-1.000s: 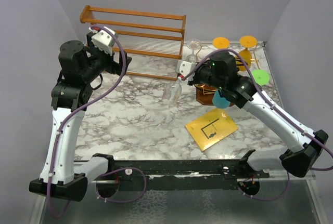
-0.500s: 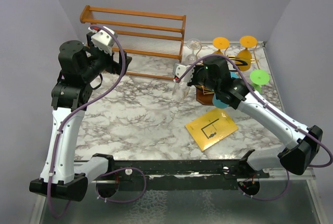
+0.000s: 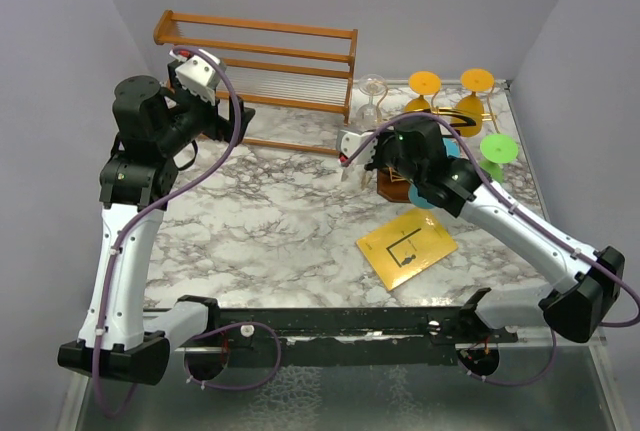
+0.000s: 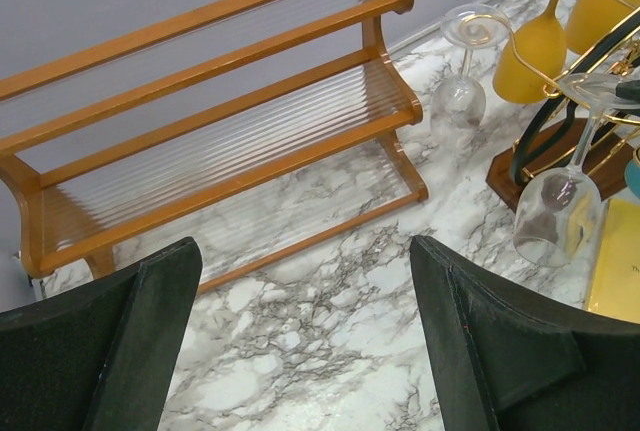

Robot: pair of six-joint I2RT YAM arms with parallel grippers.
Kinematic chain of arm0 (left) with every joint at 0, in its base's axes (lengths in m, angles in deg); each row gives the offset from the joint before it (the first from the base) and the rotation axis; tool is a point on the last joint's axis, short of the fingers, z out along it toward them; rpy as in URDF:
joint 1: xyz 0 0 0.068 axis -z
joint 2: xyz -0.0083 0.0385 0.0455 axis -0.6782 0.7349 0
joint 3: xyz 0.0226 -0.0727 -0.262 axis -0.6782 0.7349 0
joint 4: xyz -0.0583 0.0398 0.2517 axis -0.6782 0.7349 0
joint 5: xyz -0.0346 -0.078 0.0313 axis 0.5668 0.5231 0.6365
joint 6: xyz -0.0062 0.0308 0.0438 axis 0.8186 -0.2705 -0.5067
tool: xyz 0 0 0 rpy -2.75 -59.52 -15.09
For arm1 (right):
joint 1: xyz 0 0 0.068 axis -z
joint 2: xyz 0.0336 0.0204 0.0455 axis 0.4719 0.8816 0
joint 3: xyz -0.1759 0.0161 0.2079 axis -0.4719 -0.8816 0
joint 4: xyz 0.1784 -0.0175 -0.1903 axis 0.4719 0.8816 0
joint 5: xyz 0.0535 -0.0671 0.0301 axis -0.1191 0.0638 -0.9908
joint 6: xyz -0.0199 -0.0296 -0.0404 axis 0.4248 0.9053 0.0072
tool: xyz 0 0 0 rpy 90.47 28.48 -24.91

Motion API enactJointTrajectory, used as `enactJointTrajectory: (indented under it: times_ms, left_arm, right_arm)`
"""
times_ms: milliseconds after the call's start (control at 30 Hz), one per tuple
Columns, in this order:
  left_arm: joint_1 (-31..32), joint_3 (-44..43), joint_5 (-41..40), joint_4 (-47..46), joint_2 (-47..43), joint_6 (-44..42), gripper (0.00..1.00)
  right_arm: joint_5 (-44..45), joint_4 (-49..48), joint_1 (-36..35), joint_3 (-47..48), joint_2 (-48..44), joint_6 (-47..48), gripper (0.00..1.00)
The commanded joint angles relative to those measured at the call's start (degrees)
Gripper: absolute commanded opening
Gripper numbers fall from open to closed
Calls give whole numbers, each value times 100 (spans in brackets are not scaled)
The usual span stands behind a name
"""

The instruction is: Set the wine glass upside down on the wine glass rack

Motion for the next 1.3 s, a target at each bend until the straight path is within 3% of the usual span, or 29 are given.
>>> enactJointTrajectory:
  times_ms: [0, 467, 1267]
  left_arm:
    - [-57, -23, 158, -219, 34, 55, 88]
    - [-107, -57, 230, -336, 193, 120, 88]
    - [-145, -85, 161, -344, 322, 1, 88]
  right_arm:
    - [197, -439, -30, -15, -329, 204, 1]
    - [440, -556, -30, -271, -532, 465, 1]
    - [247, 47, -25, -451, -953, 676, 1]
